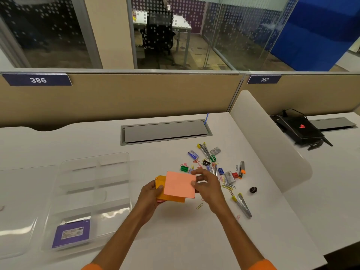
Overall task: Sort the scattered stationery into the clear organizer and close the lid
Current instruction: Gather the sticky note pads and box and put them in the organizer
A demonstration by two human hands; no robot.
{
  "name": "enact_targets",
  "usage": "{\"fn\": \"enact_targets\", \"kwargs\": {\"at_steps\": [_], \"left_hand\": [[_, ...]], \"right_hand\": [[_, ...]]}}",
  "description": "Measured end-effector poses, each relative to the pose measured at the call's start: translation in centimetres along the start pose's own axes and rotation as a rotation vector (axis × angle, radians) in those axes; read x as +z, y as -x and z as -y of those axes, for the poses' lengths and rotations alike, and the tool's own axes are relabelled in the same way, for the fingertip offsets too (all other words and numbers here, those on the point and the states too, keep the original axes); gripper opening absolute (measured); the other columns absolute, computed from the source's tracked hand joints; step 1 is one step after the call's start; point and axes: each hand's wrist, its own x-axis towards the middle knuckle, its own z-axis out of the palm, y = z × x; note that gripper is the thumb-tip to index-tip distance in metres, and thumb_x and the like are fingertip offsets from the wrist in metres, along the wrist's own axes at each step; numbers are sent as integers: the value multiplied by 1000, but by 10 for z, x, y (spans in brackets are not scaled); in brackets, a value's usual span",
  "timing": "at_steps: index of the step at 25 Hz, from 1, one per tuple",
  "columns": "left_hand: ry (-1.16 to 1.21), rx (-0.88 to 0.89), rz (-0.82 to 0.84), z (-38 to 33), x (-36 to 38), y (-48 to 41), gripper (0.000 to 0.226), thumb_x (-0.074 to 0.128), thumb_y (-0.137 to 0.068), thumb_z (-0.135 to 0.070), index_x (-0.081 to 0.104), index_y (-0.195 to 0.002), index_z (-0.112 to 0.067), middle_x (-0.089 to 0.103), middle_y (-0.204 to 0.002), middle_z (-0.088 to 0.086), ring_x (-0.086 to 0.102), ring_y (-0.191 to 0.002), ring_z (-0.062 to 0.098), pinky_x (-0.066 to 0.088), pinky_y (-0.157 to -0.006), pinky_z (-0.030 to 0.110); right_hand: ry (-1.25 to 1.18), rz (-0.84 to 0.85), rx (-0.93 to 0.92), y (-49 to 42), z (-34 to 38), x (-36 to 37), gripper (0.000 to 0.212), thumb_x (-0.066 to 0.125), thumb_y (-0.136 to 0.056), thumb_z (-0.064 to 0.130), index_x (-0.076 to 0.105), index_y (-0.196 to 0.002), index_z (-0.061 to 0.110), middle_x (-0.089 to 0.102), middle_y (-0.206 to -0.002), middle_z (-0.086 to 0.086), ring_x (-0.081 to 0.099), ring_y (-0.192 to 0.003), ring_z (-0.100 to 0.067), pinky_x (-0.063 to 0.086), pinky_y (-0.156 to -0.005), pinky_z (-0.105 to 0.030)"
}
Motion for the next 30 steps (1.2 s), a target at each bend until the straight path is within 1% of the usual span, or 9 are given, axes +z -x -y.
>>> {"fn": "enact_targets", "kwargs": {"at_steps": [3, 8, 13, 14, 16, 18, 19, 22, 30], "left_hand": [[-12, -7, -26, -3, 4, 5, 29, 44, -100, -15, 55, -126, -10, 67, -114, 15, 64, -104, 34, 52, -93, 52], [98, -55, -74, -4, -4, 7, 35, 47, -99, -27, 51, -127, -8, 61, -119, 20, 62, -107, 36, 54, -89, 51], [6, 46, 31, -8, -10, 20, 34, 61, -91, -13, 56, -123, -5, 65, -115, 16, 64, -103, 33, 57, -82, 41], [14, 57, 38, -10, -13, 22, 32, 61, -91, -12, 57, -122, -6, 66, -115, 16, 65, -103, 33, 57, -81, 41], [32, 69, 44, -13, -18, 26, 27, 61, -91, -10, 59, -118, -8, 67, -112, 15, 65, -101, 31, 57, -78, 38], [33, 73, 37, -16, -24, 30, 24, 60, -91, -10, 61, -115, -10, 68, -111, 15, 65, -101, 31, 57, -77, 37], [29, 77, 33, -17, -27, 31, 25, 61, -91, -11, 61, -116, -10, 68, -112, 15, 64, -102, 32, 56, -77, 37], [21, 96, 40, -19, -38, 35, 28, 61, -91, -12, 60, -119, -9, 68, -113, 15, 64, -104, 34, 56, -79, 38], [10, 124, 18, -18, -71, 52, 21, 59, -91, -8, 62, -111, -13, 71, -105, 11, 68, -98, 29, 58, -74, 36]], "right_hand": [[93, -35, -9, 3, -4, 18, 31, 69, -83, 7, 64, -106, 27, 61, -107, 0, 63, -86, -13, 59, -63, -27], [171, -62, -36, 9, 1, 31, 30, 70, -84, 10, 63, -109, 25, 61, -99, 0, 59, -83, -11, 44, -55, -11], [312, -44, -153, 15, 4, 44, 33, 72, -83, 17, 61, -112, 25, 61, -111, -1, 58, -91, -11, 43, -65, -10], [364, -17, -204, 16, 3, 45, 41, 75, -80, 24, 58, -117, 27, 56, -121, 0, 54, -101, -12, 44, -74, -14], [557, 120, -290, 19, 5, 47, 81, 81, -67, 45, 40, -136, 33, 33, -143, 4, 33, -127, -16, 42, -94, -28], [829, 243, -347, 23, 9, 52, 116, 83, -55, 56, 16, -147, 36, 9, -155, 6, 14, -138, -21, 37, -104, -46], [925, 271, -376, 25, 10, 56, 122, 84, -54, 56, 9, -148, 35, 4, -157, 6, 12, -139, -23, 36, -106, -49], [1035, 268, -441, 31, 14, 71, 118, 84, -60, 48, 8, -149, 29, 7, -157, 5, 18, -140, -27, 37, -105, -48], [1041, 258, -511, 38, 24, 109, 89, 80, -69, 26, 28, -142, 22, 31, -147, -1, 35, -128, -28, 42, -93, -45]]}}
